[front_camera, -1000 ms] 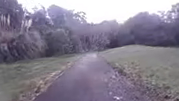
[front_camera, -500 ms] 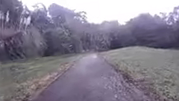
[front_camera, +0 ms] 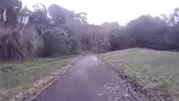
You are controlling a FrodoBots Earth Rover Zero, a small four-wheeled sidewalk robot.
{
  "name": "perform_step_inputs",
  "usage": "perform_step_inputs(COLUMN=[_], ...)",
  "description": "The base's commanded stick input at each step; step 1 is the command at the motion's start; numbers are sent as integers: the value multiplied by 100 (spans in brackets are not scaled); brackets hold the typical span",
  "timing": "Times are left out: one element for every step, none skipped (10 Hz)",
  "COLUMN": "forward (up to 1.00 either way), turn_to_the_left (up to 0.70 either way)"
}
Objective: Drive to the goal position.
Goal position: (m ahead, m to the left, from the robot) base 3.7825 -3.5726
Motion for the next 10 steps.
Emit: perform_step_inputs(forward=[70, 70, 70, 70, 70, 70, 70, 70, 70, 70], turn_to_the_left=[0, 0, 0, 0, 0, 0, 0, 0, 0, 0])
